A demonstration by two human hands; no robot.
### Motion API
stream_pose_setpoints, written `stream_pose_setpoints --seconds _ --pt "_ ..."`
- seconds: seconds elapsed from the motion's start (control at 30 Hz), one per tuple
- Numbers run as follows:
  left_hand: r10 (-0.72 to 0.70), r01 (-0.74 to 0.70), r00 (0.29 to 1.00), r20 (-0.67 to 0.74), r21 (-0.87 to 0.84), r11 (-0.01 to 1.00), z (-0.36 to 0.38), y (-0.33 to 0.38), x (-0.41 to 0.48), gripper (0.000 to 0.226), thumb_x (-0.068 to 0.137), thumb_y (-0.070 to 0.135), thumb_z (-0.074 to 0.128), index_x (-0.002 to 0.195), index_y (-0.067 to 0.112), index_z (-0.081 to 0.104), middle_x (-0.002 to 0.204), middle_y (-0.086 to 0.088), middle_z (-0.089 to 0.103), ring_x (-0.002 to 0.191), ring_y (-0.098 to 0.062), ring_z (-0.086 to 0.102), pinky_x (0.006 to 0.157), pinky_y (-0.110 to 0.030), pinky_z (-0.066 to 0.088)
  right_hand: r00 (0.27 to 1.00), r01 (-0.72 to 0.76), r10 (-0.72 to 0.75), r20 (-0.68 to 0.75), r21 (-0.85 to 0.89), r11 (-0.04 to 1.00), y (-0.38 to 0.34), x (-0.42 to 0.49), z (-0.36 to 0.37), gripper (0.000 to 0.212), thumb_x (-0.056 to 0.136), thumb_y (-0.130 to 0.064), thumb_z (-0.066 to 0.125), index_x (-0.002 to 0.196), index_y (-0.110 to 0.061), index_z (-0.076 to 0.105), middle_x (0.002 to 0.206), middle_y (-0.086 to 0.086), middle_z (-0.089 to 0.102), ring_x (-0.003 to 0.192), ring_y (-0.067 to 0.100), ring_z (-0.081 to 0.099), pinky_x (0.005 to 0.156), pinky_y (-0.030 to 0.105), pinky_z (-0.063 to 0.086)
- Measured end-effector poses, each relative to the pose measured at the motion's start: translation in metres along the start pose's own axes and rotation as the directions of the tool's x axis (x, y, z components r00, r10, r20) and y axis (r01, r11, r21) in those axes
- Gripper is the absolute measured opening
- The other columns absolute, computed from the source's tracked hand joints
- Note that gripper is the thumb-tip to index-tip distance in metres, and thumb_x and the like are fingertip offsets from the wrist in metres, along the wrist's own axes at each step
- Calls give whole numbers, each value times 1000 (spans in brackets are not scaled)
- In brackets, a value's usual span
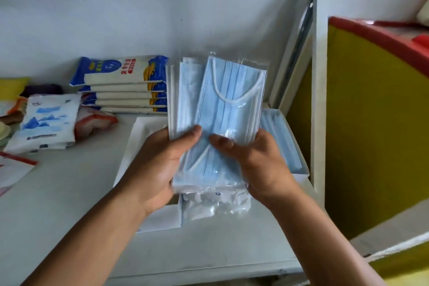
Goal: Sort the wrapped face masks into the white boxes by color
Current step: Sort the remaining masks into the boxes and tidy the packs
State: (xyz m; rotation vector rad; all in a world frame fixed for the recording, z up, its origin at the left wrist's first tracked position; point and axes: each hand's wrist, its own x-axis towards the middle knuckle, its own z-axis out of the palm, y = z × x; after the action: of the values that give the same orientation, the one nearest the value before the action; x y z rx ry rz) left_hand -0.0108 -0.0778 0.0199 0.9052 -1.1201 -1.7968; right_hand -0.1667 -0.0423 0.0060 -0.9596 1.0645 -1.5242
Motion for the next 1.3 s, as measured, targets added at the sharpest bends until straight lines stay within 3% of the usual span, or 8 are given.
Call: stream_pose_setpoints --seconds 0.3,0.43,0.6,0.7,0.87,0.97,1.07,1.3 --pt "44 -43 998 -41 26 999 -16 -15 -12 30 96 26 58 117 8 69 114 -11 74 110 -24 69 93 -38 56 996 -70 73 -48 71 995 12 -8 8 41 68 2 75 108 5 69 104 22 75 97 40 72 92 55 55" --pt "266 -236 955 -134 200 951 -18 -31 -7 42 85 38 68 121 17 66 116 -5 74 113 -25 68 104 -54 46 992 -114 114 -62 4 993 7 -14 8 29 81 8 72 109 0 70 104 17 76 97 35 73 94 52 55" --pt "615 -423 764 -197 567 707 -15 -45 -6 75 82 44 64 148 28 32 131 13 53 113 4 59 97 -25 48 996 -75 72 -55 -70 995 2 -20 10 29 84 5 71 112 -2 69 102 12 77 94 29 75 90 48 58" --pt "691 -370 717 -88 793 485 -13 -47 -13 62 85 65 50 135 29 56 143 3 43 137 -13 42 112 -41 38 995 53 -63 -78 -125 991 3 -20 12 28 86 7 69 112 -4 69 101 11 77 93 26 75 86 43 60" --pt "389 -390 916 98 437 810 11 -26 -32 46 77 60 56 111 32 69 107 9 74 103 -3 68 83 -18 53 965 262 -247 88 -324 909 6 -30 23 20 83 -9 68 103 -10 66 97 14 72 92 34 70 80 52 58" --pt "323 -338 941 104 193 921 12 -14 -35 48 68 57 76 99 21 75 88 0 76 84 -6 72 75 -23 53 953 300 -218 211 -541 786 7 -38 29 46 77 -41 65 120 -25 63 125 -1 55 122 15 54 98 42 49" --pt "154 -133 979 131 -158 978 7 -8 -38 22 69 19 82 89 12 79 79 -11 72 72 -14 72 61 -23 56 936 313 -143 321 -576 755 3 -45 32 42 80 -55 53 120 -45 57 139 -17 34 146 9 24 113 43 35" --pt "5 29 995 102 -332 943 -5 -14 -34 65 46 24 88 106 4 76 104 -22 74 88 -33 74 67 -40 60 936 331 -350 39 -437 836 8 -30 24 26 86 -16 69 111 -20 66 117 -4 64 115 13 62 89 31 53"
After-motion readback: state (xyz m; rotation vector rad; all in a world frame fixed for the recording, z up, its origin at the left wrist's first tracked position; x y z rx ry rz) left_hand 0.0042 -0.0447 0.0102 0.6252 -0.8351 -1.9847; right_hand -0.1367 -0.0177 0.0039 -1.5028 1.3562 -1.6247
